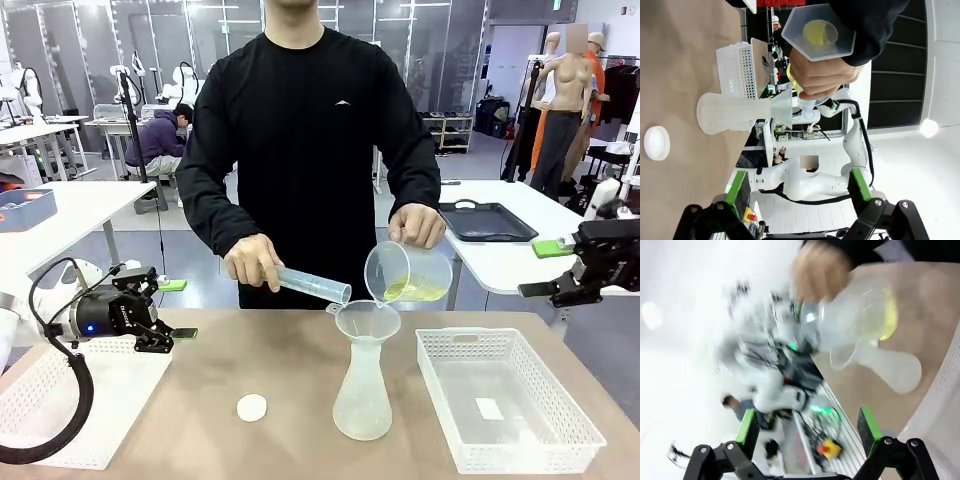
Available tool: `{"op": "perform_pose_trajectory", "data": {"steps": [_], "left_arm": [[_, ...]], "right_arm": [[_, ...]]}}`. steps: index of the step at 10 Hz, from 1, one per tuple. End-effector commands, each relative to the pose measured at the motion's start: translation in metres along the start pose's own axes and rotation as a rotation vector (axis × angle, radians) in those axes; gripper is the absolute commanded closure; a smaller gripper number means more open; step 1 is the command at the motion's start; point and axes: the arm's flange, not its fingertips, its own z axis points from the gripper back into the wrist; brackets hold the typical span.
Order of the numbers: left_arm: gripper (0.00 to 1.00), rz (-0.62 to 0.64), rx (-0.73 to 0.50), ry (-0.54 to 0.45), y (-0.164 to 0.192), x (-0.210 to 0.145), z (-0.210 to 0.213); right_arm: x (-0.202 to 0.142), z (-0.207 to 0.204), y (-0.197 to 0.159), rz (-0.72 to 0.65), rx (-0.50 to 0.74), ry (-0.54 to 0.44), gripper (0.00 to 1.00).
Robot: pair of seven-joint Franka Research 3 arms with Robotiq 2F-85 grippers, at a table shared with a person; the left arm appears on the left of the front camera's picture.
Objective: Prepare the solutions needed for the experiment.
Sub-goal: Once the solution is in the Big flask , pick up the Plastic Funnel and place it back into the right Organizing basket.
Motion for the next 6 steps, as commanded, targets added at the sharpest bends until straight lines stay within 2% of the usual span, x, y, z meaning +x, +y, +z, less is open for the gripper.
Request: {"op": "perform_pose_trajectory", "data": {"steps": [1, 3, 6], "left_arm": [[0.0, 0.003, 0.005, -0.005, 0.001, 0.004, -0.002], [0.0, 0.003, 0.005, -0.005, 0.001, 0.004, -0.002], [0.0, 0.003, 0.005, -0.005, 0.001, 0.004, -0.002]], "right_arm": [[0.012, -0.022, -0.018, -0.14, 0.043, -0.128, 0.0], [0.012, -0.023, -0.039, -0.246, 0.008, -0.182, 0.0], [0.007, -0.027, -0.05, -0.254, -0.011, -0.154, 0.0]]}}
